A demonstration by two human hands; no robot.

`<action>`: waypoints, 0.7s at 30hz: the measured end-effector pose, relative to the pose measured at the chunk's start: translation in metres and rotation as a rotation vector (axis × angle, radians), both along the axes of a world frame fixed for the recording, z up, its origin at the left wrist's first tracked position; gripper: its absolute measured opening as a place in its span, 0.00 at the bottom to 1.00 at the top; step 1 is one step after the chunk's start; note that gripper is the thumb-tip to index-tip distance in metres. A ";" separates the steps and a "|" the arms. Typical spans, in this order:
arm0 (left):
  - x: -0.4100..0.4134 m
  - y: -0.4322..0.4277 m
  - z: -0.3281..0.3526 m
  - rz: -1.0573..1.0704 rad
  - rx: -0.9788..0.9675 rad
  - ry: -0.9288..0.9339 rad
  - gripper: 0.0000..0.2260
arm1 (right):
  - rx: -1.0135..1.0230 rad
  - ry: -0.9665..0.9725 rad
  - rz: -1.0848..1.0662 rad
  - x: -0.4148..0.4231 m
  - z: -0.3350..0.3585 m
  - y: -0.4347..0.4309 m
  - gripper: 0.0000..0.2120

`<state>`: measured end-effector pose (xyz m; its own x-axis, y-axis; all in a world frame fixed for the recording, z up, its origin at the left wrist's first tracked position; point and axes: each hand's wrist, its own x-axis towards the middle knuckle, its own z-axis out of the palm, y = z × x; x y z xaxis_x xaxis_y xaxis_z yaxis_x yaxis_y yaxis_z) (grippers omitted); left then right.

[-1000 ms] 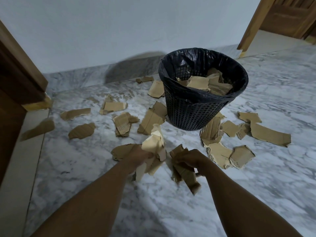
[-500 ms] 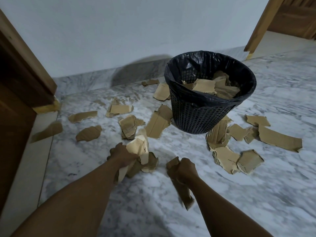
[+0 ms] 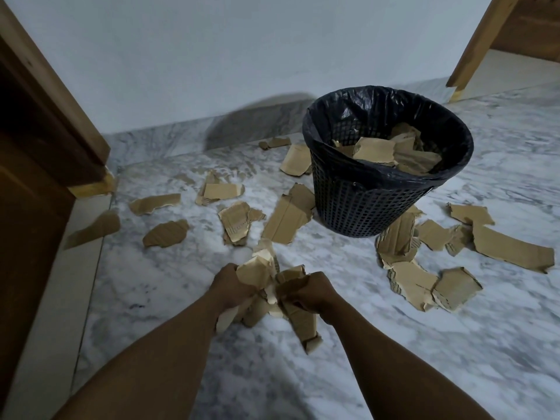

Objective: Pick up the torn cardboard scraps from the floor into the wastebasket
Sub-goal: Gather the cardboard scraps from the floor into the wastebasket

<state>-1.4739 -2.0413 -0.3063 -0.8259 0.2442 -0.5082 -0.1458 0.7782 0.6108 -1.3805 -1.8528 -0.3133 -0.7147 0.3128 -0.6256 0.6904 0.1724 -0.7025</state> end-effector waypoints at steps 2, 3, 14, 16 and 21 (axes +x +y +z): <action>0.000 0.000 0.002 0.040 0.062 -0.078 0.22 | 0.002 0.000 -0.019 0.003 0.001 0.004 0.18; -0.001 0.000 0.006 0.058 0.080 -0.123 0.18 | 0.000 0.005 -0.033 0.004 0.001 0.009 0.18; 0.015 0.068 0.034 -0.078 0.196 -0.383 0.45 | 0.320 -0.335 0.304 0.026 0.119 0.153 0.21; 0.029 0.106 0.046 -0.205 0.111 -0.312 0.36 | 0.453 -0.396 0.351 0.028 0.158 0.195 0.26; 0.063 0.200 0.076 -0.573 0.060 -0.095 0.19 | 0.765 -0.506 0.440 0.047 0.193 0.266 0.25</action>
<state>-1.4111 -1.8416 -0.2303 -0.5051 0.6694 -0.5448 0.2320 0.7133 0.6614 -1.3333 -1.5870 -0.1206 -0.5695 0.5293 -0.6289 0.6432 0.7633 0.0600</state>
